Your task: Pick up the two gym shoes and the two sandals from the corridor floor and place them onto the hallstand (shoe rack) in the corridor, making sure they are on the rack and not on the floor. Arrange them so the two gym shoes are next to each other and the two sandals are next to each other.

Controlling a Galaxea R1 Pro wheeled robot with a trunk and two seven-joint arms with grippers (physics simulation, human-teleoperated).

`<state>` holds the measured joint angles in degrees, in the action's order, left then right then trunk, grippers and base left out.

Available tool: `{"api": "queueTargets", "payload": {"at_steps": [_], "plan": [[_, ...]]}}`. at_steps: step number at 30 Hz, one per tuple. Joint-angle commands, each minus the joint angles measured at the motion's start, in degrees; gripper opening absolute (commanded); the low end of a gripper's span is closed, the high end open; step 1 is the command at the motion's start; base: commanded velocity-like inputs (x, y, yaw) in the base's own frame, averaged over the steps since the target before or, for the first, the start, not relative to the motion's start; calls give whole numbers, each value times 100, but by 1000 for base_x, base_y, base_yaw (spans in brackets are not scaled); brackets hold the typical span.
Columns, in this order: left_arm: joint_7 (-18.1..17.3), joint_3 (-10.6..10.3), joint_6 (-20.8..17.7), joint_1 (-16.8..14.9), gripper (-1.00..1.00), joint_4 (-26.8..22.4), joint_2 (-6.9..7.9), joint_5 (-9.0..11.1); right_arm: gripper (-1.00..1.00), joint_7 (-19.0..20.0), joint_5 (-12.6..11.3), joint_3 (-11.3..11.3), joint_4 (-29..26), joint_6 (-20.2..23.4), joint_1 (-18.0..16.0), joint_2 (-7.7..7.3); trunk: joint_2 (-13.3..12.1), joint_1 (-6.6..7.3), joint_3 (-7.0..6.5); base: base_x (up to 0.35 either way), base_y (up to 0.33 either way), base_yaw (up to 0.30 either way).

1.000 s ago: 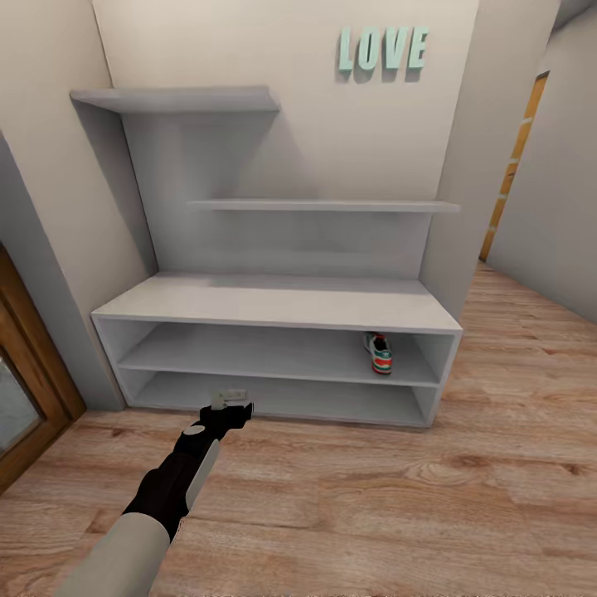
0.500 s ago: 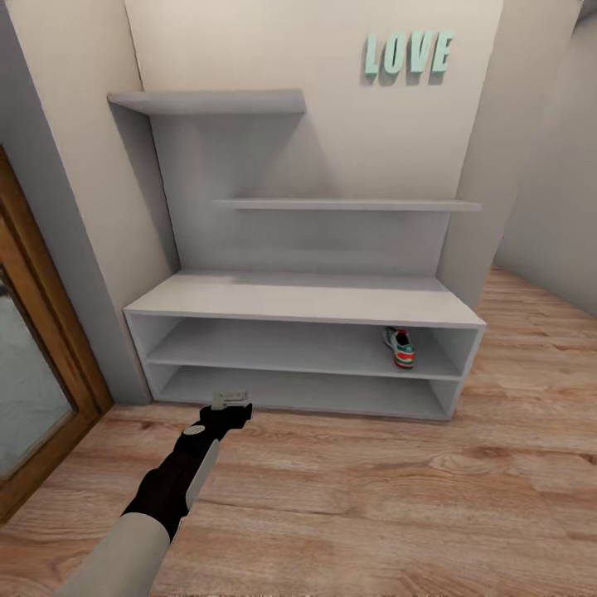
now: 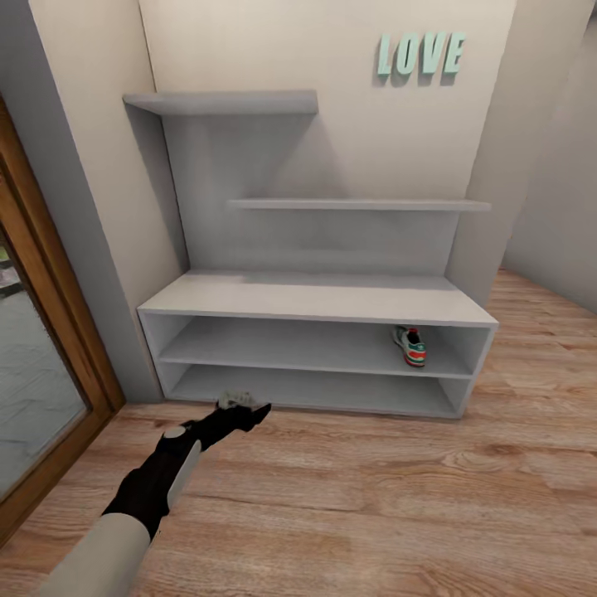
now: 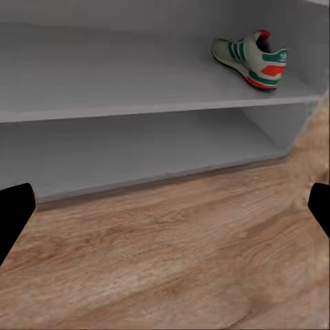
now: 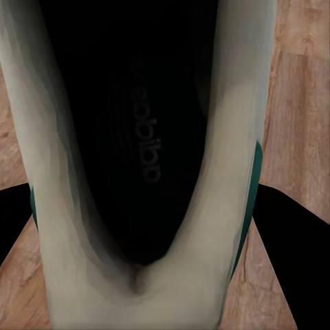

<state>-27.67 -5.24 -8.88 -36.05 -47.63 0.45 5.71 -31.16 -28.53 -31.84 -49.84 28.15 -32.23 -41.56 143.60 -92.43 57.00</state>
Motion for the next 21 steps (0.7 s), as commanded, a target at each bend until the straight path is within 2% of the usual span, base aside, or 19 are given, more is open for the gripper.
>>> {"api": "queueTargets", "payload": {"at_steps": [1, 2, 5, 6, 7, 8, 11, 12, 17, 18, 19, 20, 21], "plan": [[-511, -12, 202, 3, 100, 2, 104, 63, -100, -37, -47, 2, -8, 15, -3, -2, 3, 1, 6, 0, 2, 0], [-746, -11, 312, 4, 100, 5, 146, 65, -100, -37, -45, 2, -8, 15, -3, -2, 3, 1, 6, 0, 1, 0], [-1938, 53, 748, 10, 100, 45, 342, 72, -100, -33, -46, 2, -8, 15, -4, -2, 3, 1, 6, 0, 0, 0], [-2470, 213, 859, 13, 100, 97, 419, 115, -100, -31, -47, 5, -8, 19, -5, -2, 3, 1, 6, 0, 0, 0], [-2669, 331, 885, 13, 100, 134, 439, 153, -100, -31, -47, 10, -8, 24, -7, -2, 3, 1, 6, 0, 0, 0], [-2754, 401, 895, 15, 100, 152, 446, 174, -100, -31, -47, 12, -8, 26, -6, -2, 3, 1, 6, 0, 0, 0], [-3062, 913, 921, 15, 100, 212, 468, 249, -100, -36, -47, 24, -8, 31, -5, 4, 3, 1, 6, 0, 0, 0], [-3085, 998, 917, 13, 100, 217, 468, 251, -100, -34, -47, 26, -5, 32, -4, 5, 3, 1, 6, 0, 0, 0], [-3121, 1123, 905, 16, 100, 228, 470, 232, -100, -24, -59, 31, 18, 33, -7, 8, 3, 1, 6, 0, 0, 0], [-3144, 1131, 907, 18, 100, 234, 459, 234, -100, -12, -54, 335, 13, 33, -3, 1239, 3, 1, 6, 0, 0, 0], [-3147, 1131, 906, 18, 100, 235, 458, 234, -100, -12, -51, 486, 11, 33, -3, 1530, 3, 1, 6, 0, 0, 0], [-3149, 1131, 906, 19, 100, 235, 458, 235, -100, -12, -51, 586, 11, 33, -4, 1663, 3, 1, 6, 0, 0, 0], [-3152, 1131, 906, 19, 100, 236, 457, 236, -100, -9, -49, 841, 11, 33, -4, 1902, 3, 1, 6, 0, 0, 0]]}}
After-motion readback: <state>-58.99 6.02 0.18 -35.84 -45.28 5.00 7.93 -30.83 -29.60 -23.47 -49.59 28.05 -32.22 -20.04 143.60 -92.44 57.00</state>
